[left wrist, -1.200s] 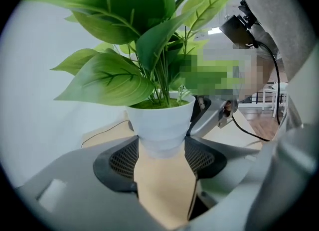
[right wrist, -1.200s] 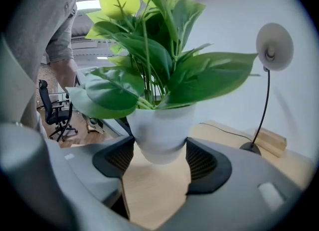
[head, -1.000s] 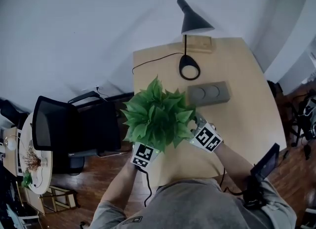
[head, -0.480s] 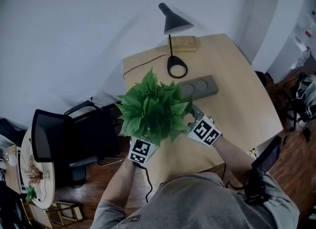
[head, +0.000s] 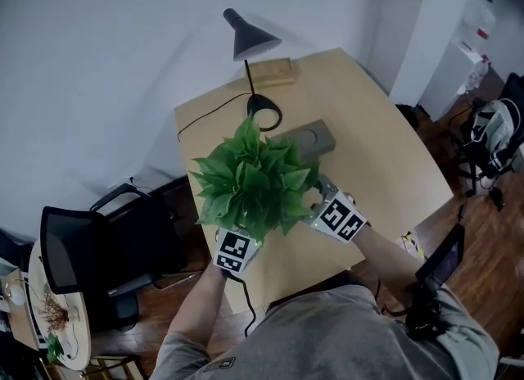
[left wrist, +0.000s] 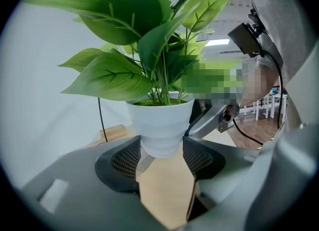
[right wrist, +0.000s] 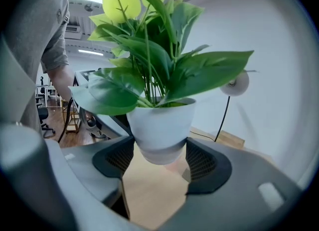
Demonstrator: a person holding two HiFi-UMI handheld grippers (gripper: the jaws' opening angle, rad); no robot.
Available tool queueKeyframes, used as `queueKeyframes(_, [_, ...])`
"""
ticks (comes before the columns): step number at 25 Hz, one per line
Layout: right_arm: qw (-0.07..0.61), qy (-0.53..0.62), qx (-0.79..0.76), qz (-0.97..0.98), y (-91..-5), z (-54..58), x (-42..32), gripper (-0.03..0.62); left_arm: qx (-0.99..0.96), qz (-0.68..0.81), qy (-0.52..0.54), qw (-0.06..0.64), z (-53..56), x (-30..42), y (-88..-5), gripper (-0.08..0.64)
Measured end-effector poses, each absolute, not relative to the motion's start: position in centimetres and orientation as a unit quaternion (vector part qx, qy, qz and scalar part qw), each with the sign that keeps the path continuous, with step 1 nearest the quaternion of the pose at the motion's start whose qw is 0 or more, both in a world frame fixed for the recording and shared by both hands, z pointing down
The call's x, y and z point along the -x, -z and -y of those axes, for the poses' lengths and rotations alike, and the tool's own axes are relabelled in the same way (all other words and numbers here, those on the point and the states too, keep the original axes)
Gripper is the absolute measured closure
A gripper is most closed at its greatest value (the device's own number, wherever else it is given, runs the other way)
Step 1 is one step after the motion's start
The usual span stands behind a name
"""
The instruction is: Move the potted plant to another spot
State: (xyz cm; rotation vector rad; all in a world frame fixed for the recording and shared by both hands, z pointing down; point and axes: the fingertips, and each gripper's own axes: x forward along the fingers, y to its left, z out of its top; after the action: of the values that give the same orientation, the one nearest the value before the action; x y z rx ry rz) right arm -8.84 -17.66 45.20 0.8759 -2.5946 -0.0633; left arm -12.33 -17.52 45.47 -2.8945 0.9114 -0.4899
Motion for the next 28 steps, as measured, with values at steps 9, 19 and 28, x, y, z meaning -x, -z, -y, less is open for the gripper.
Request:
queueKeyframes(9, [0.191,0.033,-0.295,0.936,-45.8,18.7,1.9,0.259,0.933,-0.32,0.163,0.031,18.4,5.4,-46.0,0.301])
queueKeyframes(19, [0.187,0.039,-0.223,0.956,-46.0,19.2,-8.0,0.259,0.9,-0.397,0.182,0.001,18.2,-4.6,-46.6,0.307])
queueKeyframes(28, [0.19,0.015,-0.209,0.959,-48.6,18.7,-9.0,0.259,0.89,-0.409,0.199,-0.016,17.7,-5.6,-48.7,0.31])
